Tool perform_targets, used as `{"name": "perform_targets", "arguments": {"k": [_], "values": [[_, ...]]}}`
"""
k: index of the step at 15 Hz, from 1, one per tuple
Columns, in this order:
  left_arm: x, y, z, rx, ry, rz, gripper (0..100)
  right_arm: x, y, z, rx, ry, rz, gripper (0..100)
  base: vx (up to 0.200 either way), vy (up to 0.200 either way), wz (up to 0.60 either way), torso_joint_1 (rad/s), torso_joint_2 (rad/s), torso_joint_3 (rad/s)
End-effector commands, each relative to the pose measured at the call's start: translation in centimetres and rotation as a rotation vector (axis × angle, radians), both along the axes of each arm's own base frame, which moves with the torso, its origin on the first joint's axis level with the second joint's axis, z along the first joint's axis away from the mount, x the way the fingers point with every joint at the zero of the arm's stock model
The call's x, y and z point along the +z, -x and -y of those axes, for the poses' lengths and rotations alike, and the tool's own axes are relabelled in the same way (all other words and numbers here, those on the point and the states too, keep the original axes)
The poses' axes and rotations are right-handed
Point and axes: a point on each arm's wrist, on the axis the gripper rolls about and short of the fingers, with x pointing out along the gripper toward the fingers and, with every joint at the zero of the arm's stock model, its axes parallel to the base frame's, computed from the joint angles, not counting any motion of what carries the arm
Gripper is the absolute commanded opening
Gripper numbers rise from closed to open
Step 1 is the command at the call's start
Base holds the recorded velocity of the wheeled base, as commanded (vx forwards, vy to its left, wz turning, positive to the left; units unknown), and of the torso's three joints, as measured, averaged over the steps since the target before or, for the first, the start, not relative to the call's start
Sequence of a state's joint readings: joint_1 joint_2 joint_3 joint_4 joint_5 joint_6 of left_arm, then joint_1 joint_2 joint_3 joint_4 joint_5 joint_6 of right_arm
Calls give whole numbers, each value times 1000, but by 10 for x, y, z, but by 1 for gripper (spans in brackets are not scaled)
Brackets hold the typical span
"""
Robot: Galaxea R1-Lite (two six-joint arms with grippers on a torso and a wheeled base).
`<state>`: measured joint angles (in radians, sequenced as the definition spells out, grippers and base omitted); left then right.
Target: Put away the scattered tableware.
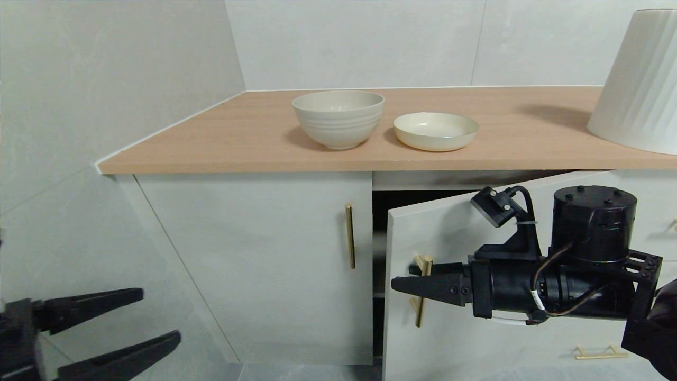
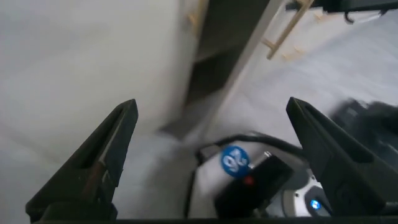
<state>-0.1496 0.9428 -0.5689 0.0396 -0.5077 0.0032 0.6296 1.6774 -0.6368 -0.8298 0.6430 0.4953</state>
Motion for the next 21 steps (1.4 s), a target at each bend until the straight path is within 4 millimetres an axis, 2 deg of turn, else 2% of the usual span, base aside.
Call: {"name": "perform_targets", "arguments": {"k": [1,4,11,12,16,18,21], "values": [[-39,-42,21,-80,8,-205,100,0,0,0,-1,0,0,100,0,0,0,0,0,0],[-40,-42,31,-98,80,-233,100,0,0,0,-1,0,-1,100,0,0,0,0,0,0],[-41,-42,31,-99,84,-238,100,-1,-1,0,-1,2,-3,100,0,0,0,0,0,0],[-39,-44,32,-98,87,-233,0,-1,-1,0,-1,2,-3,100,0,0,0,0,0,0],[-42,-45,43,-157,64,-241,0,-2,-1,0,-1,3,-5,100,0,0,0,0,0,0],[-47,-57,49,-167,36,-239,0,-1,-1,0,-1,2,-3,100,0,0,0,0,0,0],[-41,-82,64,-199,82,-131,0,1,1,0,1,-2,3,100,0,0,0,0,0,0]]}}
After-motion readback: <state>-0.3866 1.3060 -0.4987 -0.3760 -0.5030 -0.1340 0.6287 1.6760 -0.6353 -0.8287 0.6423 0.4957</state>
